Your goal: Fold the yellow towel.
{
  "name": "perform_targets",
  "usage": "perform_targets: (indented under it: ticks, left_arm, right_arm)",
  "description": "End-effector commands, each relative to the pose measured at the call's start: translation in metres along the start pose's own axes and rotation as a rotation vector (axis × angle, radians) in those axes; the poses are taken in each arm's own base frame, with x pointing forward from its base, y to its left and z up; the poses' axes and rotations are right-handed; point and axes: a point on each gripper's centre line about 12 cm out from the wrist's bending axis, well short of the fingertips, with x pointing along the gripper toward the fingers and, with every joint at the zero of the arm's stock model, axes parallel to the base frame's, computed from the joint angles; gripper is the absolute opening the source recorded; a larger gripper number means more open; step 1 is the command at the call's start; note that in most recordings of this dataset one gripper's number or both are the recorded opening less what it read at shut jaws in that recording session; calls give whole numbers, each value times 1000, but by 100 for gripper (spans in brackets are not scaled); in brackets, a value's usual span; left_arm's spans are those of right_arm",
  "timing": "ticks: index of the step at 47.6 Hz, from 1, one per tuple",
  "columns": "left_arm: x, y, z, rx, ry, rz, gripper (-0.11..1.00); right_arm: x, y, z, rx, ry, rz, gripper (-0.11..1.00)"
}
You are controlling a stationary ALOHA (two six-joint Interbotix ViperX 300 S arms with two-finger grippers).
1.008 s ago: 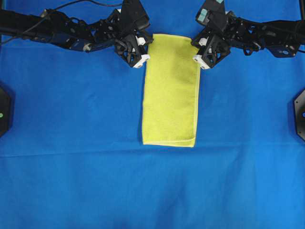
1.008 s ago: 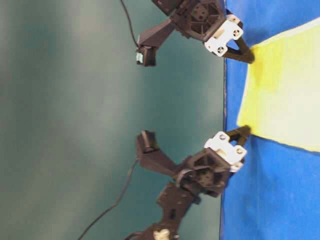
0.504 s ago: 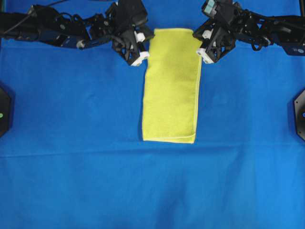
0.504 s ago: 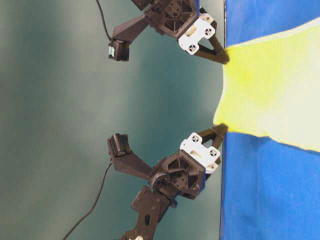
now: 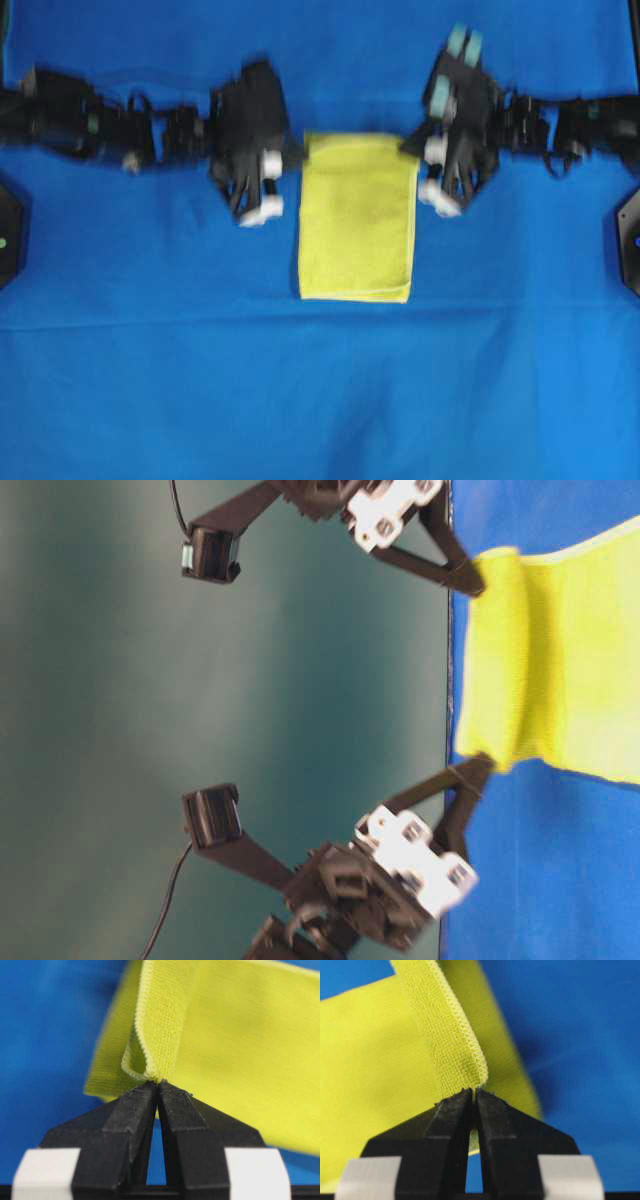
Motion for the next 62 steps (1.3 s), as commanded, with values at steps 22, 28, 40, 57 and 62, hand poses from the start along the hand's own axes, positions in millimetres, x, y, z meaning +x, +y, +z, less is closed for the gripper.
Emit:
perform_targets:
  ticks: [22,28,40,57,62]
  left_arm:
    - [-15,-110,-8,67,26,-239,4]
    - [-10,-103,-17,62,57,-221,4]
    - [6,-97,-21,72,40,-204,4]
    - [5,-109,-22,87,8,-231,41]
    - [1,-111,-20,90,12,-236,64]
  right_arm:
    - [-4,89,-18,-42,54,194,4]
    - [4,90,-20,-43,67,189,4]
    - [13,91,-26,-49,98,180,4]
    - [12,92,-23,-53,90,184,26]
    - [8,96,-20,-65,78,195,56]
